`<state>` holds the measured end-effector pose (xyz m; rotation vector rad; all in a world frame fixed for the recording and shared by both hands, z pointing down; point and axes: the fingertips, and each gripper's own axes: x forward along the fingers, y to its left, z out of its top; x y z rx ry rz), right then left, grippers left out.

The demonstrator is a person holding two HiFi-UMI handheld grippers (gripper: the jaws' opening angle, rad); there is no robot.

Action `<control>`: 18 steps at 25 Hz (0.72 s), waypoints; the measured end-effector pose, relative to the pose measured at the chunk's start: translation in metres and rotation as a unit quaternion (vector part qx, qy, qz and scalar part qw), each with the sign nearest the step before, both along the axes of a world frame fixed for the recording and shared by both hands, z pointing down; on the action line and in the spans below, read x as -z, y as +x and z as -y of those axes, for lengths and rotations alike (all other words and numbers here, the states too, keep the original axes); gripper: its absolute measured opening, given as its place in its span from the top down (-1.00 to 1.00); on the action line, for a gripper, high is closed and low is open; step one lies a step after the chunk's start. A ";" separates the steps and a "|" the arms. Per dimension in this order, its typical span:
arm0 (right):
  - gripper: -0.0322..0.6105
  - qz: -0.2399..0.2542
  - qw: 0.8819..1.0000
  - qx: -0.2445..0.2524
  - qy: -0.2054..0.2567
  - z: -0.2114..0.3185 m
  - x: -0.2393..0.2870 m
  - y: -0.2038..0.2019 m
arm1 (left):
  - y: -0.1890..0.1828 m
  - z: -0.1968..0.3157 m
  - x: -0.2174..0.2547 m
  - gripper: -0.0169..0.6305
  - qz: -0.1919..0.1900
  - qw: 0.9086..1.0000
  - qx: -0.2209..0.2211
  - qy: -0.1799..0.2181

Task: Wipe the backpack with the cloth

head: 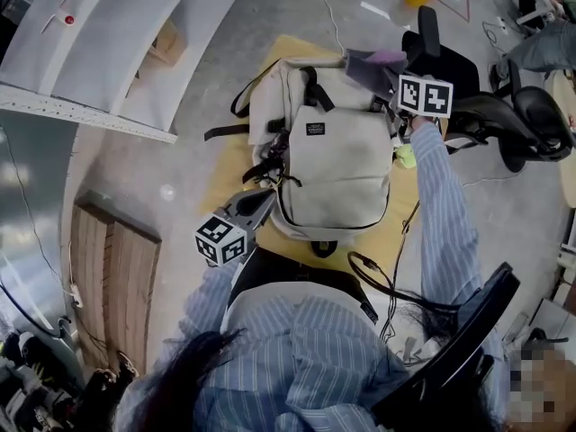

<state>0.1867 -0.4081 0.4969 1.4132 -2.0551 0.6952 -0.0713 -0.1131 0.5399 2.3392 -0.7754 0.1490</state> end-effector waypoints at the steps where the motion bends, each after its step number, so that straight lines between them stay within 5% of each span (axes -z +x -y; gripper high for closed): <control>1: 0.77 0.004 1.000 -0.013 -0.001 -0.004 -0.001 0.014 | 0.002 0.000 0.000 0.93 0.001 1.000 -0.004 0.000; 13: 0.77 -0.006 0.995 -0.098 -0.027 -0.087 -0.026 0.119 | 0.042 -0.011 0.004 0.93 0.012 0.997 -0.071 0.007; 18: 0.77 0.065 0.991 -0.111 0.022 -0.124 0.000 0.117 | 0.050 -0.019 0.011 0.93 0.023 0.997 -0.066 0.018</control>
